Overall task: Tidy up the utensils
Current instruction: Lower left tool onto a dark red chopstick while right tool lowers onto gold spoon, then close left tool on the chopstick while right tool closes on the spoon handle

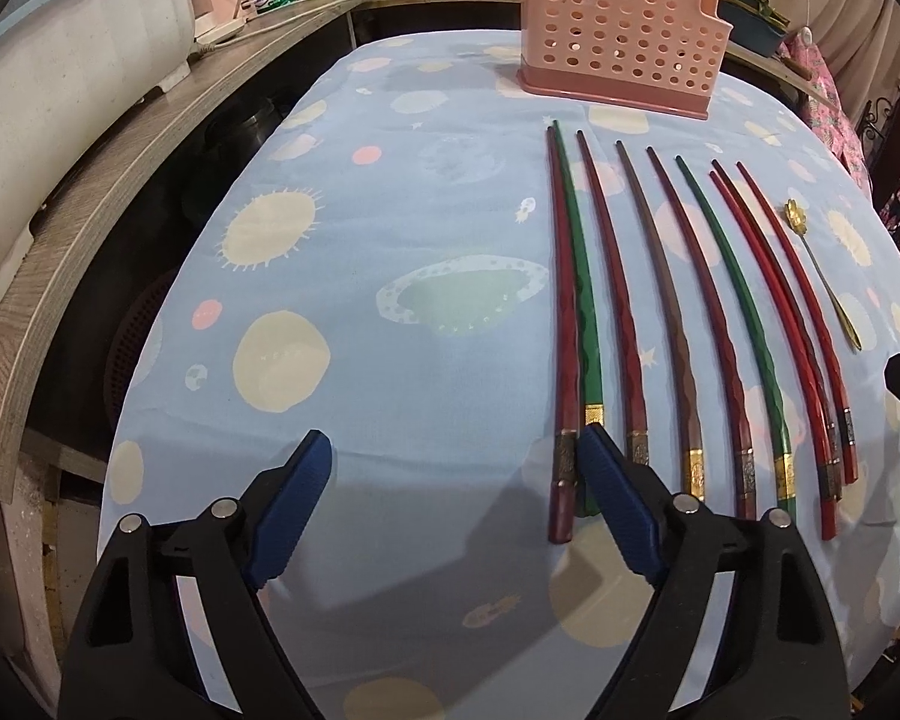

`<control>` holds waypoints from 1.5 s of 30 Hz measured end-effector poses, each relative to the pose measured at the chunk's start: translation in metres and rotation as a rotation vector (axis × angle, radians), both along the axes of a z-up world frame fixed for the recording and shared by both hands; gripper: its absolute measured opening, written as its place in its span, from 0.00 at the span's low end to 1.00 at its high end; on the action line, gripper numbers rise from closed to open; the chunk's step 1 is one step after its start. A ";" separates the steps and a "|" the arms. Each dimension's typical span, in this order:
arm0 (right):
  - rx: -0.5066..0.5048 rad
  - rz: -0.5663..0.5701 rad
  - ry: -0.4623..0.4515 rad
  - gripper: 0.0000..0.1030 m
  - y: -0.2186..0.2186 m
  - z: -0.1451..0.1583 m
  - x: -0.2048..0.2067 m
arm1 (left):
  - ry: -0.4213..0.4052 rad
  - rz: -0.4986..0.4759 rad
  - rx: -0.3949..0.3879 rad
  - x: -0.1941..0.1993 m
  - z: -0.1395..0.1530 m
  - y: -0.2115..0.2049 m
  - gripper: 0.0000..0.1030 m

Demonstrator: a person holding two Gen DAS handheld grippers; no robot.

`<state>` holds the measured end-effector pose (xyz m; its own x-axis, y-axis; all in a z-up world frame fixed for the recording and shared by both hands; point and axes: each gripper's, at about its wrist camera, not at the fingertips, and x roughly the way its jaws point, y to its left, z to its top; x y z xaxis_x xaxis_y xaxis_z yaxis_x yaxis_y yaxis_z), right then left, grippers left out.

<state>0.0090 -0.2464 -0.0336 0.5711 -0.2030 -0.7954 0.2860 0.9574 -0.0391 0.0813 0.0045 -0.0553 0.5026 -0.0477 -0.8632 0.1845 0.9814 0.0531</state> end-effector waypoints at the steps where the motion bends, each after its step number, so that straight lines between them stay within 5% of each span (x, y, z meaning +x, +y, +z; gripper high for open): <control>1: 0.001 0.000 0.003 0.93 0.000 -0.001 0.002 | 0.016 -0.014 0.009 0.003 -0.004 -0.003 0.70; 8: 0.001 -0.003 0.010 0.93 -0.005 -0.005 0.012 | 0.035 -0.006 -0.026 0.005 -0.003 0.005 0.62; 13: 0.036 -0.018 0.012 0.84 -0.015 -0.010 0.026 | 0.043 -0.001 -0.042 0.009 0.000 0.006 0.34; 18: 0.072 -0.011 0.036 0.62 -0.021 -0.021 0.045 | 0.051 0.005 -0.047 0.015 0.000 0.007 0.14; 31: 0.055 0.073 0.040 0.09 -0.003 -0.026 0.054 | 0.060 -0.005 -0.055 0.019 0.001 0.004 0.07; 43: 0.074 0.056 -0.025 0.09 -0.009 0.008 0.027 | -0.008 -0.005 -0.101 0.007 0.033 0.010 0.07; 45: 0.078 0.045 -0.045 0.00 -0.014 0.019 0.023 | -0.031 0.000 -0.120 0.007 0.045 0.013 0.07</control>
<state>0.0319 -0.2601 -0.0146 0.6135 -0.1146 -0.7814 0.2423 0.9690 0.0482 0.0880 0.0170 -0.0102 0.5290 -0.1500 -0.8353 0.1846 0.9810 -0.0592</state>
